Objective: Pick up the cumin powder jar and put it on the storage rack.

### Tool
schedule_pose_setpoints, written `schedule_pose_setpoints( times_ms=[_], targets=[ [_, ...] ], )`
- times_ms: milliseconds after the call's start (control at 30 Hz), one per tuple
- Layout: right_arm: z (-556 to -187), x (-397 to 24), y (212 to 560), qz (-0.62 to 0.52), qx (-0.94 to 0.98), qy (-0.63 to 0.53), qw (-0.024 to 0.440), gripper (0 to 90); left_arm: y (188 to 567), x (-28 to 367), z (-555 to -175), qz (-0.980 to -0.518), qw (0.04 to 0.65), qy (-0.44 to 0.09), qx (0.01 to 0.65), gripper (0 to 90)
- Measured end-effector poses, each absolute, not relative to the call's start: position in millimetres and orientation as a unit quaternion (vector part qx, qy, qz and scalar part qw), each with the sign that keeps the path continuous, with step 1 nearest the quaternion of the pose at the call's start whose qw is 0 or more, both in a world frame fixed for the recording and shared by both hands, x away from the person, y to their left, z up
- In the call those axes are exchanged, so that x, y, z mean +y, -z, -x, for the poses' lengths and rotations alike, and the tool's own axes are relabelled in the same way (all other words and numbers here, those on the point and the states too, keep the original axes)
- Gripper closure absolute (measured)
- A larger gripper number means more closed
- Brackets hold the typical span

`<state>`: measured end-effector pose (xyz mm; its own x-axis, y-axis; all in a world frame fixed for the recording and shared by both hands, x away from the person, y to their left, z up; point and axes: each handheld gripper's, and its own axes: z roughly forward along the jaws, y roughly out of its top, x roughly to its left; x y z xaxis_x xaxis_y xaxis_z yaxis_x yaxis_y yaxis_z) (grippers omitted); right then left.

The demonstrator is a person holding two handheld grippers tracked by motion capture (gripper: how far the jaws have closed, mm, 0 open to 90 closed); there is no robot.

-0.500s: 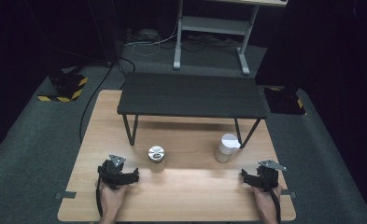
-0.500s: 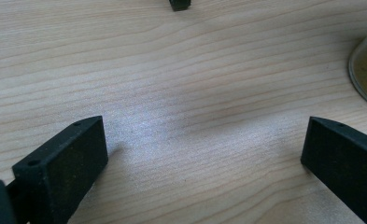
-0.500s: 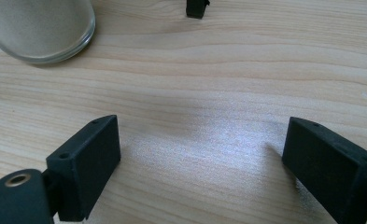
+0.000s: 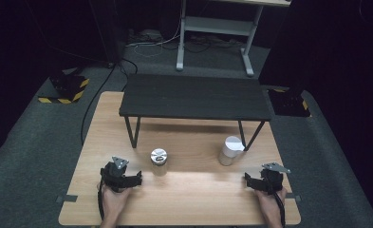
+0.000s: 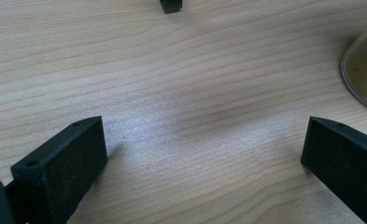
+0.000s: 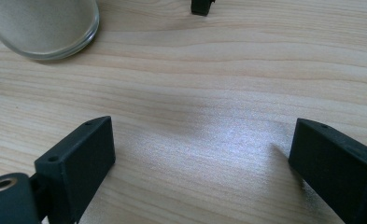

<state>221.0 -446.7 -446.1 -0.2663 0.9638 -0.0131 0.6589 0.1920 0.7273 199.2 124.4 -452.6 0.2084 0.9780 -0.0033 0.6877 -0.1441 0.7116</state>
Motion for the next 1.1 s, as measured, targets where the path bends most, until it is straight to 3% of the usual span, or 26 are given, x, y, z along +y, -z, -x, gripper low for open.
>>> schedule_pose_setpoints(
  times_ms=[1100],
  targets=[
    [-220,-446,446,-0.556,0.731,-0.311,0.245,6.3,438,98,-202,-0.785,0.350,-0.200,0.469,0.5]
  ],
)
